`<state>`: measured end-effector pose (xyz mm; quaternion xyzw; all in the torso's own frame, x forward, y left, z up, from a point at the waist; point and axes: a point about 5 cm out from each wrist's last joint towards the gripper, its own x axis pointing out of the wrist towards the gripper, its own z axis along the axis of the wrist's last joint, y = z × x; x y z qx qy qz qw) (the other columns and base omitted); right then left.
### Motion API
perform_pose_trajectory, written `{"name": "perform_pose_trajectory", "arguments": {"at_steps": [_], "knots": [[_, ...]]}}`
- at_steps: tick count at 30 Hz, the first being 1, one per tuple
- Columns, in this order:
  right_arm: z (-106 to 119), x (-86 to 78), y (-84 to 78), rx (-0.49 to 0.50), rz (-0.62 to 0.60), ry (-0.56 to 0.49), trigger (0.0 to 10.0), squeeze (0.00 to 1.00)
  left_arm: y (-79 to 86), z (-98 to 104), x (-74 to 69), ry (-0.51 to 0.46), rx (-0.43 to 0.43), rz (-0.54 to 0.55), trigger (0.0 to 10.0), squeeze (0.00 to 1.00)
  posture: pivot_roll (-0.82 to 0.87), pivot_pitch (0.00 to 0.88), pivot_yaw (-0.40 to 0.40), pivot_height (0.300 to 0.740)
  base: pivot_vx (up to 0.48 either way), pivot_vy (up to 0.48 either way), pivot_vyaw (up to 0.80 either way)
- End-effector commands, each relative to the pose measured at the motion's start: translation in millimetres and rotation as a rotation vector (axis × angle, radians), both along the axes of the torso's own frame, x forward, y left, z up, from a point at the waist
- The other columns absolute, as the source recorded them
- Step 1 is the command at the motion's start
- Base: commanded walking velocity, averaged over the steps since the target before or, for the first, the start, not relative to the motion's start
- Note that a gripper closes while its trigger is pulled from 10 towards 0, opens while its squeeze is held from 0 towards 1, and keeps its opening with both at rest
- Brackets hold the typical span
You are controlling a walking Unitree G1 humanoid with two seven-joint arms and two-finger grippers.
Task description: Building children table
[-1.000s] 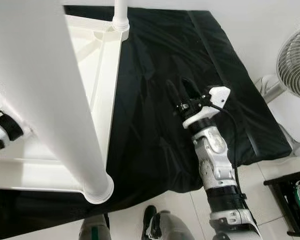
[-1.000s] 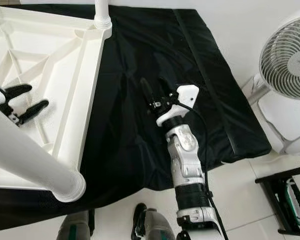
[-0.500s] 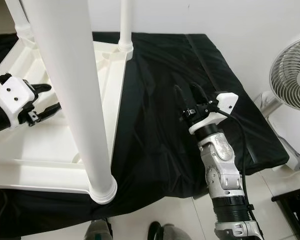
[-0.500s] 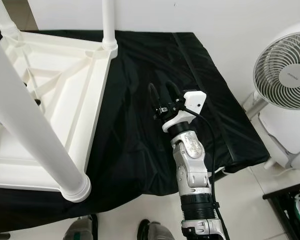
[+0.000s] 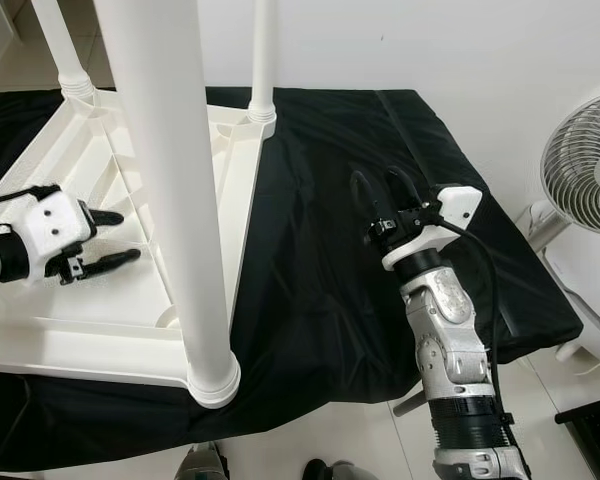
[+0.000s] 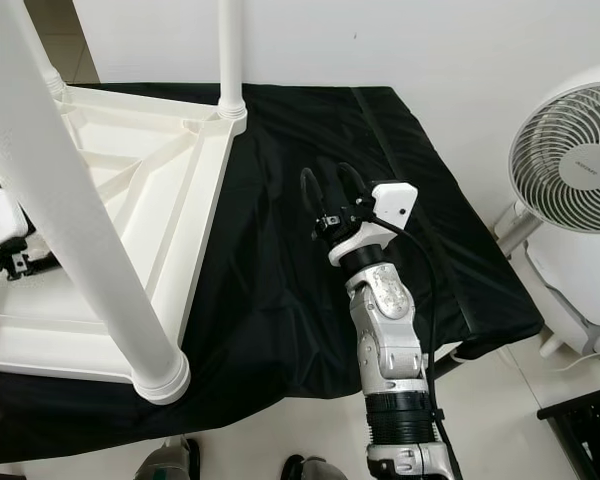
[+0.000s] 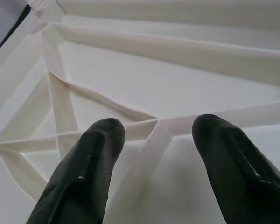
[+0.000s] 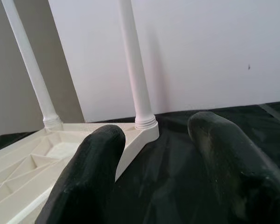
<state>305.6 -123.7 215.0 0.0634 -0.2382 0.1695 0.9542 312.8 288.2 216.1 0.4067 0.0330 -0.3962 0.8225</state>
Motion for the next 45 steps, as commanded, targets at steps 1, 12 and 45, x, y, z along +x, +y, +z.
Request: {"name": "perform_pose_trajectory", "arguments": {"at_steps": [1, 12, 45], "knots": [[-1, -2.4, -1.1, -0.014, -0.007, 0.008, 10.0, 0.00, 1.0, -6, 2.2, 0.026, 0.040, -0.004, 10.0, 0.00, 0.19, 0.119, -0.030, 0.740, 0.000, 0.000, 0.00], [-2, -7.6, -1.1, -0.008, -0.019, 0.017, 10.0, 0.00, 3.0, -13, 17.1, 0.023, 0.096, 0.075, 10.0, 0.00, 0.18, 0.122, -0.020, 0.740, 0.000, 0.000, 0.00], [-3, -16.8, 2.6, -0.004, -0.044, 0.035, 10.0, 0.00, -7.3, -30, 48.7, 0.206, 0.025, 0.270, 0.0, 0.00, 0.14, 0.141, 0.018, 0.740, 0.000, 0.000, 0.00]]}}
